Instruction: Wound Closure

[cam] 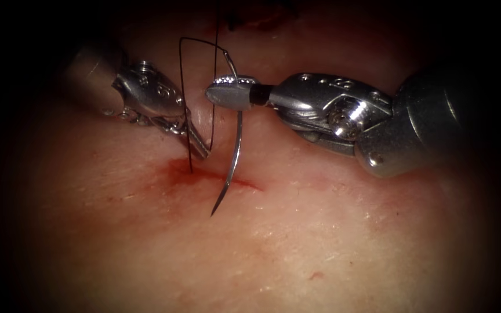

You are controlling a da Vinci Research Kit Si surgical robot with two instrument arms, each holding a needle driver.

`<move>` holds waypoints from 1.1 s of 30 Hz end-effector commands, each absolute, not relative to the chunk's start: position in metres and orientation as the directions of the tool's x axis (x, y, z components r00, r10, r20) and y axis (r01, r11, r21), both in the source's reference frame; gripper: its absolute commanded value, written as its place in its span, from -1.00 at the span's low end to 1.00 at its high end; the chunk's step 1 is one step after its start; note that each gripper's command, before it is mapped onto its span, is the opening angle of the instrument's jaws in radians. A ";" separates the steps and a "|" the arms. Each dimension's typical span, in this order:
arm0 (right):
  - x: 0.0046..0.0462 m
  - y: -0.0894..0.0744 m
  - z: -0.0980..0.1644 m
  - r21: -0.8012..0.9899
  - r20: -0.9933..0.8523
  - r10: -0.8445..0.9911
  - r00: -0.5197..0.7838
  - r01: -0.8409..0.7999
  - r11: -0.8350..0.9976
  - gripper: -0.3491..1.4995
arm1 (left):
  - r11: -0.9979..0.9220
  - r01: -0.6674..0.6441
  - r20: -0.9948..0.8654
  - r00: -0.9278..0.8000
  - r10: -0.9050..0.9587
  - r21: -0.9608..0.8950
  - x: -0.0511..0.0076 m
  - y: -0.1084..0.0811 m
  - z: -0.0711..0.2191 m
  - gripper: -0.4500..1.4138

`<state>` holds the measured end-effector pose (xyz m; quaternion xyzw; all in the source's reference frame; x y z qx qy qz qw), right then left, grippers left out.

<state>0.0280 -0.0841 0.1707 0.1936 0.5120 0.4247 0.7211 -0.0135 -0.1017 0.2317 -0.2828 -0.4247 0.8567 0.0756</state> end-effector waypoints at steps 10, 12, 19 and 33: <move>0.0289 -0.085 0.171 0.717 -0.570 0.813 0.116 -0.413 0.561 -1.00 | -0.690 0.056 -0.457 -0.787 0.414 -0.722 -0.0102 -0.099 0.226 -0.80; 0.0289 -0.085 0.171 0.717 -0.570 0.813 0.116 -0.413 0.562 -1.00 | -0.692 0.056 -0.464 -0.779 0.420 -0.720 -0.0100 -0.100 0.226 -0.82; 0.0288 -0.086 0.171 0.716 -0.571 0.813 0.116 -0.413 0.562 -1.00 | -0.689 0.048 -0.498 -0.728 0.472 -0.723 -0.0102 -0.104 0.224 -0.93; 0.0288 -0.086 0.171 0.716 -0.570 0.813 0.119 -0.414 0.562 -1.00 | -0.707 0.034 -0.545 -0.663 0.513 -0.707 -0.0127 -0.108 0.226 -0.93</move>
